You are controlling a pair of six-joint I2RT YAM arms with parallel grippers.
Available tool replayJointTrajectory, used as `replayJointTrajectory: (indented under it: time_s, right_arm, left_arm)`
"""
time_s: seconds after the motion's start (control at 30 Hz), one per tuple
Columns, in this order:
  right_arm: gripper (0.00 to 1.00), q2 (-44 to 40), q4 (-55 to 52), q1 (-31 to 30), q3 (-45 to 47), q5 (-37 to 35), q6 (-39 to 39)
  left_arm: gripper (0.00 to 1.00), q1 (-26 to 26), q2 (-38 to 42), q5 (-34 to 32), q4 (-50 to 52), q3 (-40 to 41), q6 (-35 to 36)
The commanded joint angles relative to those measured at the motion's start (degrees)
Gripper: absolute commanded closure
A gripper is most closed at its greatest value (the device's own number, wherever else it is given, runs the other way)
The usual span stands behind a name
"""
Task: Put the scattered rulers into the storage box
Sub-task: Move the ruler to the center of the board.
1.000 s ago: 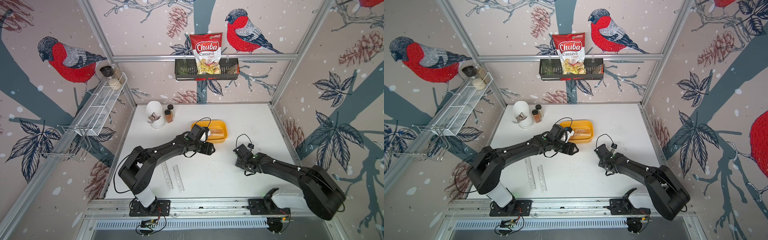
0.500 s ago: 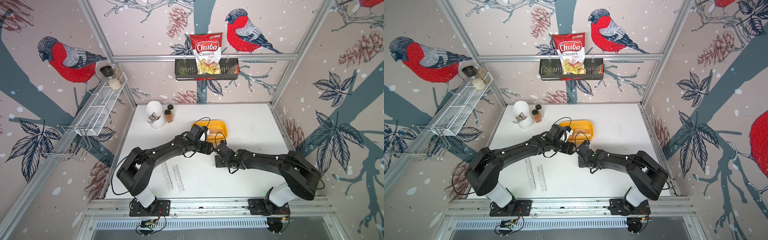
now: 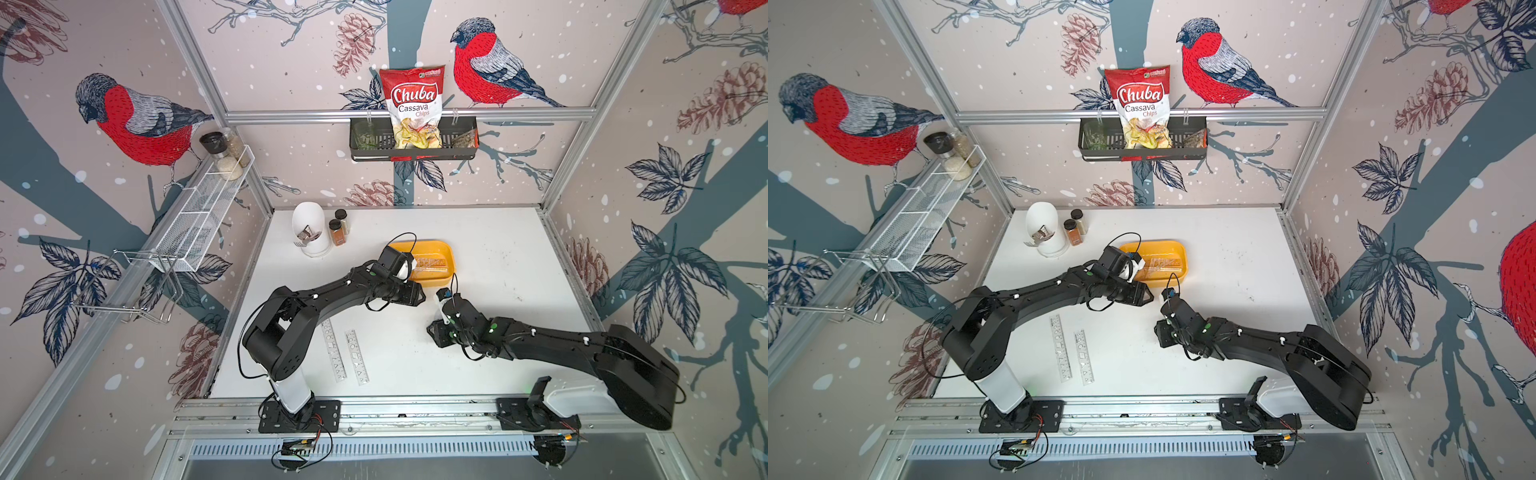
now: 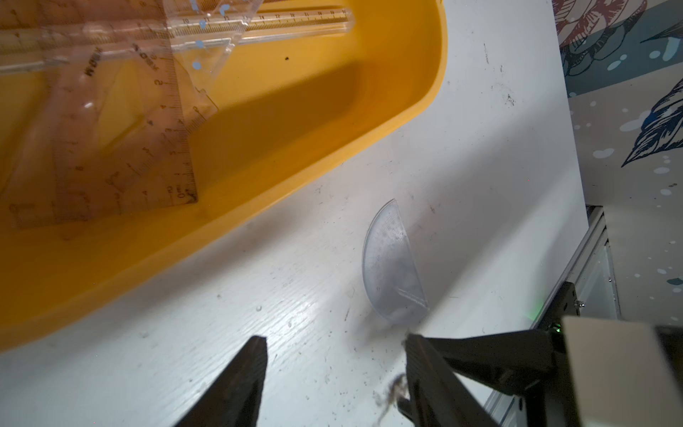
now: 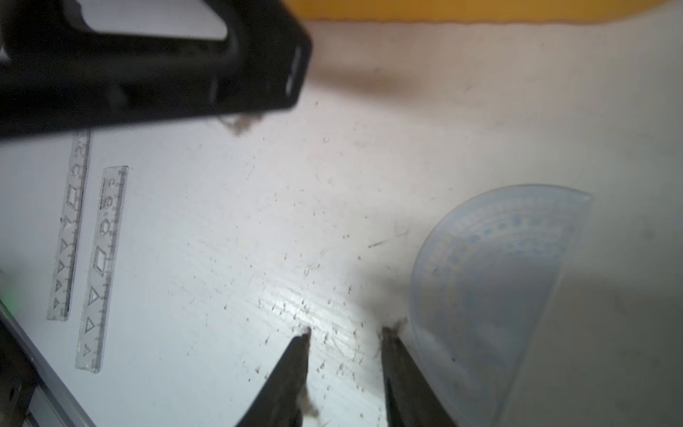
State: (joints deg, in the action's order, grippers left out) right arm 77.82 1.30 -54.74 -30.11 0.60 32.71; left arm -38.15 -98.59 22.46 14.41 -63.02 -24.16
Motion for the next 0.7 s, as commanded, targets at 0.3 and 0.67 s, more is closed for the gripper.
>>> replayJointTrajectory:
  time_s: [0.3, 0.67]
  right_arm:
    - [0.62, -5.4, 4.2, 4.5, 10.2, -0.8, 7.2]
    - [0.59, -14.2, 6.9, 16.5, 16.6, 0.1, 9.0]
  left_arm:
    - [0.36, 0.4, -1.7, 1.5, 0.8, -1.8, 0.1]
    - [0.41, -5.8, -12.3, 6.9, 2.5, -13.8, 0.0]
